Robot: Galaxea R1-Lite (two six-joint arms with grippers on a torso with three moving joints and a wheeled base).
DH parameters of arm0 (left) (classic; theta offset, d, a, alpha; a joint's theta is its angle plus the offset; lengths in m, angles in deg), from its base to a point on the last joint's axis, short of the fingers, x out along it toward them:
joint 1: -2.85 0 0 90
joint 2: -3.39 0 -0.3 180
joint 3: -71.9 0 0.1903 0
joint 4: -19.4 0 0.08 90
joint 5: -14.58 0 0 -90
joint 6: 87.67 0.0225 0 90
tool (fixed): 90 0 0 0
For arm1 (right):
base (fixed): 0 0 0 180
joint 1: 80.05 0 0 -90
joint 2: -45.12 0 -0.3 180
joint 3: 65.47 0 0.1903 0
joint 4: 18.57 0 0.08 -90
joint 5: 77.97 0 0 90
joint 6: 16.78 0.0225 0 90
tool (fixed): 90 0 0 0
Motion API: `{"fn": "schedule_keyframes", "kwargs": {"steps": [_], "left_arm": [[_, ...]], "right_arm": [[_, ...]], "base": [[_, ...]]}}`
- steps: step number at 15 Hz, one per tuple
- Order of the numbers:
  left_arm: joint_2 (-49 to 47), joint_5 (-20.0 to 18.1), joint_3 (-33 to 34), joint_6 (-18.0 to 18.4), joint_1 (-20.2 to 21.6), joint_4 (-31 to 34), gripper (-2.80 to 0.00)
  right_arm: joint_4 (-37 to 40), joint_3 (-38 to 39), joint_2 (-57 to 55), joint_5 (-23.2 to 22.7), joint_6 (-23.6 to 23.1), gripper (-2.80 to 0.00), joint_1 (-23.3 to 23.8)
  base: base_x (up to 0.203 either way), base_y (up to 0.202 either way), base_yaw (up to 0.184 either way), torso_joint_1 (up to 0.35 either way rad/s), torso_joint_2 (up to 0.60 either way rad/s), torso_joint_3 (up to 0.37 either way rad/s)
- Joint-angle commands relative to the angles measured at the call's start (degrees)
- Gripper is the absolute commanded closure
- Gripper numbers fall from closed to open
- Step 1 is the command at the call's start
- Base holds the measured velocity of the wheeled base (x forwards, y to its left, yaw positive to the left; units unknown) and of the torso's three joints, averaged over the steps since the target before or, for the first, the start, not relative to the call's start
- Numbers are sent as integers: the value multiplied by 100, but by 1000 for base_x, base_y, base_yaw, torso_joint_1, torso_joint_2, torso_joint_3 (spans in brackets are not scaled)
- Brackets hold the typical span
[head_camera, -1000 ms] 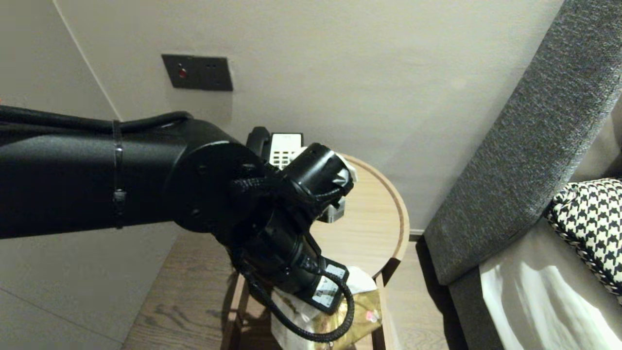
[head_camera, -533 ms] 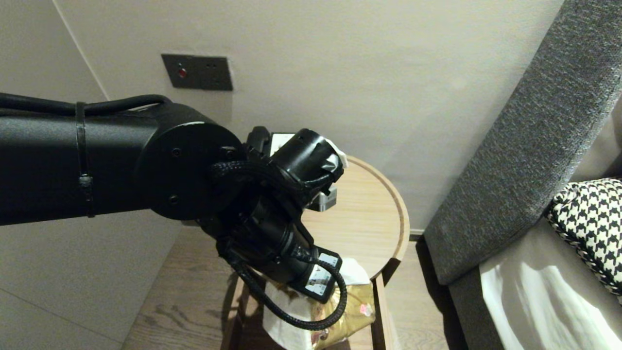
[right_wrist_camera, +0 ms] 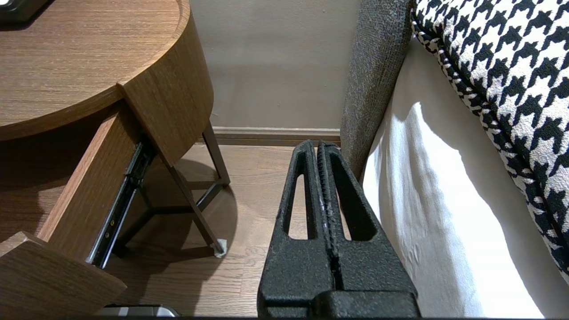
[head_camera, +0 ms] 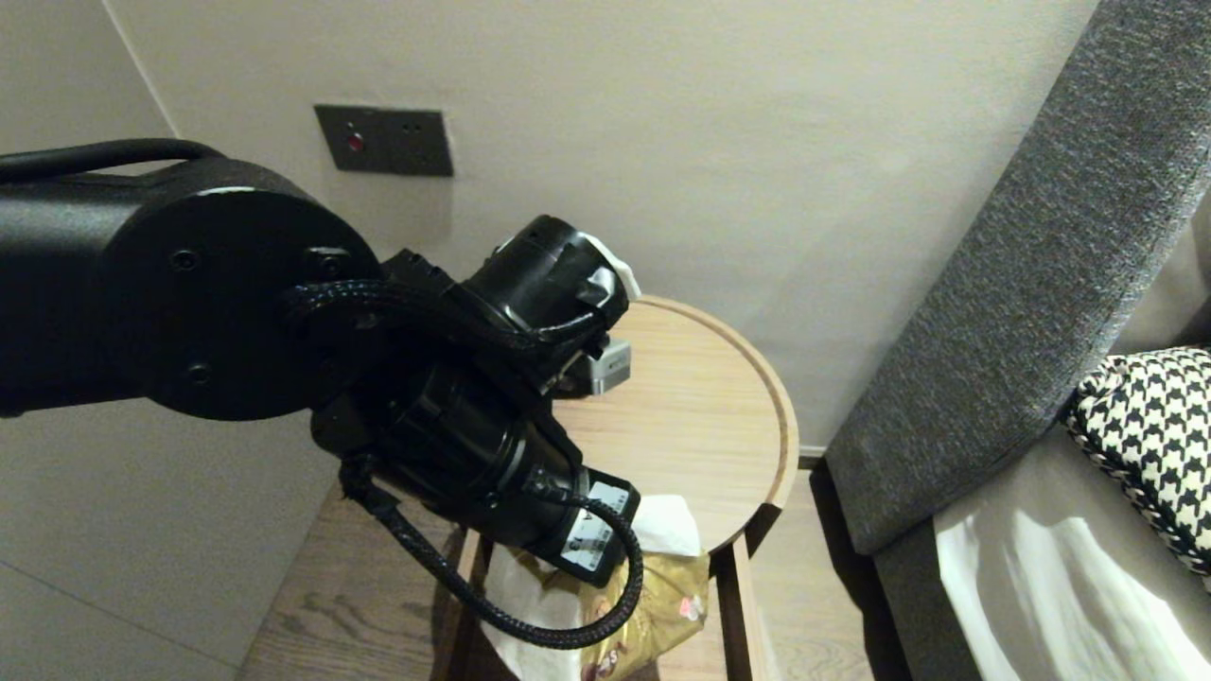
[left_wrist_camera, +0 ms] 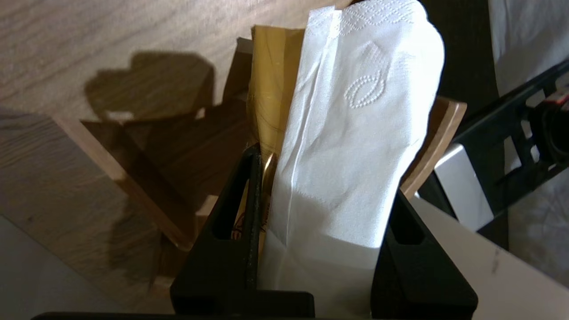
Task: Take the tissue out of the drawer one by one and place them on the table
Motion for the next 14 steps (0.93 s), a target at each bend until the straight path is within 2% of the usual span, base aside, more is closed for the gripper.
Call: {"fn": "schedule_keyframes", "kwargs": {"steps": [1,5,14], "left_arm": [[288,-15,210,-15,-10,-34,0],[380,37,32,-36,141,-61,0],[-174,46,-132,-46,555,-381,0]], "right_arm": [[-7,229,-9,0,1,0,0],[-7,229,-9,0,1,0,0],[-7,229,-9,0,1,0,0]], "base": [[0,0,0,0,0,0],[0,0,0,0,0,0],[0,0,0,0,0,0]]}}
